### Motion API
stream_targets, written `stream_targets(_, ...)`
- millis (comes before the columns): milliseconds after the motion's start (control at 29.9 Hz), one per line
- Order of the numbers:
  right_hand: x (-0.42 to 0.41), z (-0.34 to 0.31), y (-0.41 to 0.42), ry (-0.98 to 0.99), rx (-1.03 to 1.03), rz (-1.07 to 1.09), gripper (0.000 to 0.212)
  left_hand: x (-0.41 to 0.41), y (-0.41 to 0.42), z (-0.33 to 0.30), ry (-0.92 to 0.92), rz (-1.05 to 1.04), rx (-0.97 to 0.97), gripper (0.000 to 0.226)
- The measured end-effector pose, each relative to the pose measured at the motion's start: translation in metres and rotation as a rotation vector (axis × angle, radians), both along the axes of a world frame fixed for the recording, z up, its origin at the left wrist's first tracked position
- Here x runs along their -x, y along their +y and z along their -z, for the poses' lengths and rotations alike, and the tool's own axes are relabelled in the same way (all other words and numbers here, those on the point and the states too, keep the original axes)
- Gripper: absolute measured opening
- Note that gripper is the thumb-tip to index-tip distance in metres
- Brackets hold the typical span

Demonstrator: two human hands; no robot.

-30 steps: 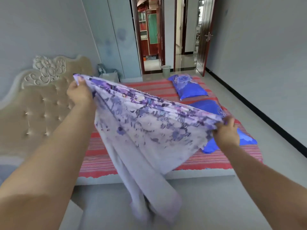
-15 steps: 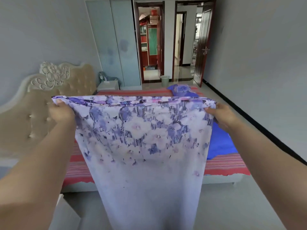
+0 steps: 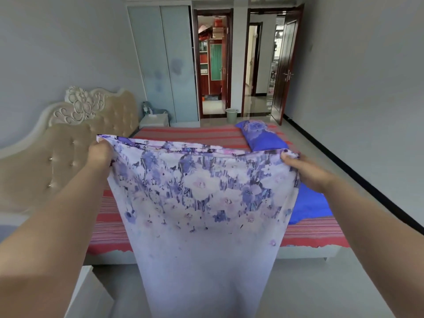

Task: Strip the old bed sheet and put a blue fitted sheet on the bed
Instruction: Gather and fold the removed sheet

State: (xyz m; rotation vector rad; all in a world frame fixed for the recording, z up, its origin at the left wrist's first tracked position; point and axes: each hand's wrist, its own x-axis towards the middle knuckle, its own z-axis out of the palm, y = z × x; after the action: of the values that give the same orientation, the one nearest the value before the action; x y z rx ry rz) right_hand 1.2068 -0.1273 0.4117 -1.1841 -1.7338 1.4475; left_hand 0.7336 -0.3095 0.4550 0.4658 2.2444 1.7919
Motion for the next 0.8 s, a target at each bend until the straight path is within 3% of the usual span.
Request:
stream_targets(67,-0.001,-0.005,-0.009,-0.317,-0.068,-0.157,0.090,0.006,-0.007,0.005,0.032,0.010,0.004,0.046)
stream_targets(100,0.002,-0.006,-0.012,-0.458,-0.153,-0.152,0.081,0.007,-0.010,0.009,0.067,-0.004,0.008,0.047)
stream_targets(134,0.007,-0.004,-0.012,-0.522,-0.245,-0.093,0.058,0.010,-0.013,0.013,0.107,-0.029,0.017,0.048)
stream_targets(167,0.013,-0.005,-0.014,-0.492,-0.321,0.007,0.036,0.012,-0.013,0.016,0.163,-0.046,0.030,0.050)
stream_targets(234,0.021,-0.010,-0.018,-0.354,-0.375,0.193,0.016,0.014,-0.013,0.016,0.222,0.016,0.066,0.054)
stream_targets(267,0.024,-0.013,-0.017,-0.279,-0.359,0.241,0.014,0.014,-0.014,0.012,0.186,0.115,0.094,0.060)
stream_targets(367,0.021,-0.020,-0.010,-0.152,-0.226,0.259,0.012,0.016,-0.029,0.001,-0.204,0.659,0.233,0.105)
stream_targets(434,0.020,-0.013,-0.001,-0.251,-0.228,0.192,0.035,0.021,-0.042,0.001,-0.249,0.979,0.495,0.113)
stream_targets(501,0.024,-0.001,0.006,-0.357,-0.302,0.103,0.060,0.028,-0.047,0.008,-0.062,1.065,0.897,0.110)
stream_targets(535,0.031,-0.004,-0.002,-0.383,-0.344,0.033,0.061,0.031,-0.046,0.014,0.046,1.041,1.055,0.105)
stream_targets(601,0.044,-0.014,-0.023,-0.487,-0.428,-0.176,0.043,0.021,-0.040,0.023,0.271,0.975,1.216,0.087)
stream_targets(635,0.050,-0.020,-0.033,-0.594,-0.426,-0.277,0.042,0.009,-0.038,0.025,0.419,0.909,1.257,0.071)
stream_targets(668,0.056,-0.027,-0.040,-0.726,-0.374,-0.380,0.058,-0.003,-0.036,0.025,0.570,0.818,1.266,0.052)
stream_targets(702,0.063,-0.033,-0.046,-0.926,-0.304,-0.473,0.088,-0.013,-0.035,0.024,0.697,0.730,1.262,0.041)
stream_targets(735,0.070,-0.033,-0.048,-1.155,-0.283,-0.535,0.104,-0.017,-0.032,0.023,0.758,0.667,1.243,0.037)
stream_targets(768,0.077,-0.029,-0.048,-1.351,-0.276,-0.569,0.095,-0.023,-0.031,0.019,0.756,0.637,1.204,0.037)
stream_targets(802,0.084,-0.023,-0.046,-1.459,-0.309,-0.568,0.065,-0.023,-0.029,0.018,0.712,0.633,1.170,0.037)
